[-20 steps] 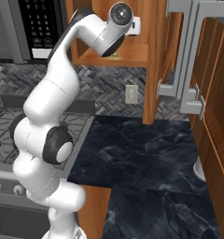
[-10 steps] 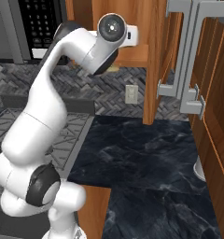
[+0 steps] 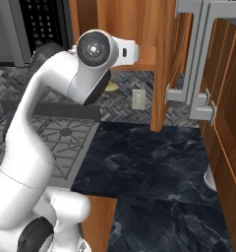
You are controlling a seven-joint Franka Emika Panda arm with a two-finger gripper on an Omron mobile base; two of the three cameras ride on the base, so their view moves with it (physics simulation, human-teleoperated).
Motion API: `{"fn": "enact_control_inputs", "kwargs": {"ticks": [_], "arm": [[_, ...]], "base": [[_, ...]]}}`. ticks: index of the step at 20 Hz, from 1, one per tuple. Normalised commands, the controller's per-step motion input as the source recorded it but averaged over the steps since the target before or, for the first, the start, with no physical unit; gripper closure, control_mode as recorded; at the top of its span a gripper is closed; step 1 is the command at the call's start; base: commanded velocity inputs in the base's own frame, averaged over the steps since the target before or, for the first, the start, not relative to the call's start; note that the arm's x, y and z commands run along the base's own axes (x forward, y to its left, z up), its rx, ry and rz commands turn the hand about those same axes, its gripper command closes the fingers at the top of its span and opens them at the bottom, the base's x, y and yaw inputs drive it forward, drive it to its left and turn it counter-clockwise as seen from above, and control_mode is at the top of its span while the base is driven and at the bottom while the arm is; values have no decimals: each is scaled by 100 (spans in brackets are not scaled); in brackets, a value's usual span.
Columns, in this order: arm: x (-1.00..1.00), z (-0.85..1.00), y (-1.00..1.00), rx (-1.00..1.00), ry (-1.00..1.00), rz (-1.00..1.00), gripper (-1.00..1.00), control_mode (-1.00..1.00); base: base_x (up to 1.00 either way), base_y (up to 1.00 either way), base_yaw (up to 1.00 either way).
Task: Get the candle and the wine from the cabinet and move them to the dining counter.
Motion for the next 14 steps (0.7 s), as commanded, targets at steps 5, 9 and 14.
{"fn": "enact_control_inputs", "kwargs": {"ticks": [5,9,14], "arm": [[-80,0,34,-6,-2,-2,100,-100],[-63,0,51,-4,0,0,100,-100],[-63,0,50,-1,0,0,100,-100]], "base": [[0,0,0],[0,0,0],[0,0,0]]}}
